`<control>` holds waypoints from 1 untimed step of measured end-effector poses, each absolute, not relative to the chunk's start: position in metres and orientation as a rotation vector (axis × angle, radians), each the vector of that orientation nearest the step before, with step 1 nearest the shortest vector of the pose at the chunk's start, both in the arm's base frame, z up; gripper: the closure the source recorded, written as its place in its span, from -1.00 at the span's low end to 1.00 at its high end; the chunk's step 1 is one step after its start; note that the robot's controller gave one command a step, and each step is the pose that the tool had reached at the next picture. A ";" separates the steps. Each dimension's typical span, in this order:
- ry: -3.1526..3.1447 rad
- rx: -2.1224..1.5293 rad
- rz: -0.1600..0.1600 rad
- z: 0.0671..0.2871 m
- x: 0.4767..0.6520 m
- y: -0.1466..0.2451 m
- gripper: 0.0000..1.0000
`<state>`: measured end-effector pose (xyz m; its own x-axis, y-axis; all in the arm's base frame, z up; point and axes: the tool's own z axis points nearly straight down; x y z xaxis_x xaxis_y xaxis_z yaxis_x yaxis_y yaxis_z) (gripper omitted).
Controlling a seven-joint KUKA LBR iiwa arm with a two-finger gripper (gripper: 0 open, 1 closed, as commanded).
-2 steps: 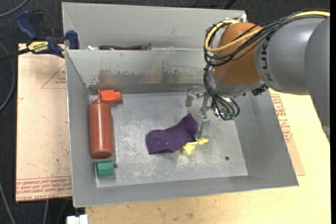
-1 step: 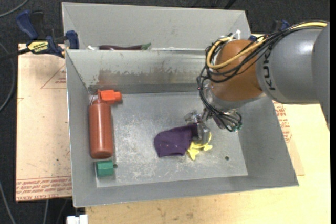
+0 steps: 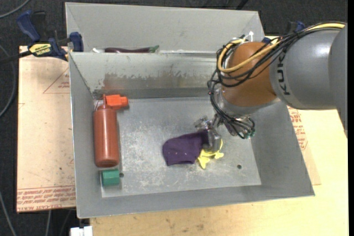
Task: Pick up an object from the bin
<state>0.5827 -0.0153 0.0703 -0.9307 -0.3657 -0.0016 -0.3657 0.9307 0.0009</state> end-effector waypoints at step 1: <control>3.058 -0.669 0.000 0.228 0.585 -0.018 1.00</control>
Offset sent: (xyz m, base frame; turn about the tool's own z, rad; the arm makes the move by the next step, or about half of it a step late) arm 0.0000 0.0000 0.0000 0.0000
